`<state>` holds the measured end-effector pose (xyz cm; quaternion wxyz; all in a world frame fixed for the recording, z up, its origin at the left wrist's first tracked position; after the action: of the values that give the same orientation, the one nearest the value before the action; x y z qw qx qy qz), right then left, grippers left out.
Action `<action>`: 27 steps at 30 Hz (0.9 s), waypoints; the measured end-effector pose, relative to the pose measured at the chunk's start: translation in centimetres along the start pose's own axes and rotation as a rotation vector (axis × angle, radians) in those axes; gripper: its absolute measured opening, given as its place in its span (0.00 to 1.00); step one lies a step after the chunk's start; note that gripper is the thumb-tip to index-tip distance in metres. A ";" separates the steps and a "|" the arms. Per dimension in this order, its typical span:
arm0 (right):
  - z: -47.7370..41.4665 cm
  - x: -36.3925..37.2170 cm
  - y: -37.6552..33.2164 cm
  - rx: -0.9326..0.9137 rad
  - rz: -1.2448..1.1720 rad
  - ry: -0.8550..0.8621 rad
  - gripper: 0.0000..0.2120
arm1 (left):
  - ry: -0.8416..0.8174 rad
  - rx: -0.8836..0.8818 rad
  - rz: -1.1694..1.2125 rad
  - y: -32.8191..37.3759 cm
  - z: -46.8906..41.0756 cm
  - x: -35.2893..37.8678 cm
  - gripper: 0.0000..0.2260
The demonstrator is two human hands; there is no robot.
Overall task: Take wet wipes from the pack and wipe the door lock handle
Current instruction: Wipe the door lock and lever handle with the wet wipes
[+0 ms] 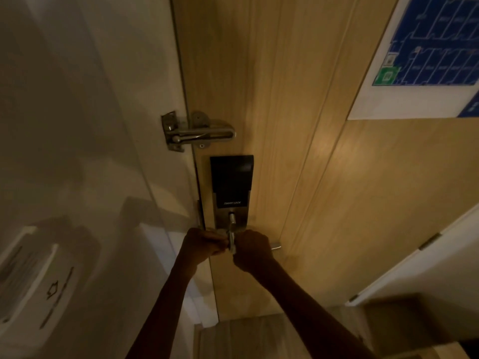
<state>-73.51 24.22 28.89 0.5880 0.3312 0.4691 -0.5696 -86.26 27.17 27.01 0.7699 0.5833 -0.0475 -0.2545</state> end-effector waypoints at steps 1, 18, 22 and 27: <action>0.0 0.0 -0.2 -0.004 -0.020 0.011 0.09 | 0.001 -0.002 -0.029 0.1 0.0 0.0 0.11; 1.4 0.2 3.9 0.041 0.158 -0.027 0.33 | 0.016 -0.033 0.228 -0.7 0.4 0.3 0.07; 2.3 2.0 1.0 -0.028 0.100 0.110 0.20 | 0.008 -0.022 0.112 -0.4 0.3 0.2 0.07; 0.6 -0.1 0.1 0.050 -0.021 0.102 0.07 | -0.037 0.006 -0.018 0.3 0.3 0.4 0.09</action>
<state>-73.32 23.76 29.19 0.5489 0.3694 0.4874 -0.5697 -85.95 26.82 27.29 0.7648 0.5812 -0.0573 -0.2721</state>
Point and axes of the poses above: each hand's wrist, its own z-axis away from the middle knuckle, its own x-axis out of the palm, y = z × x, the point moved 7 cm from there along -z, towards the middle knuckle, and after that the axes turned 14 degrees about -y, right-handed, at the moved point
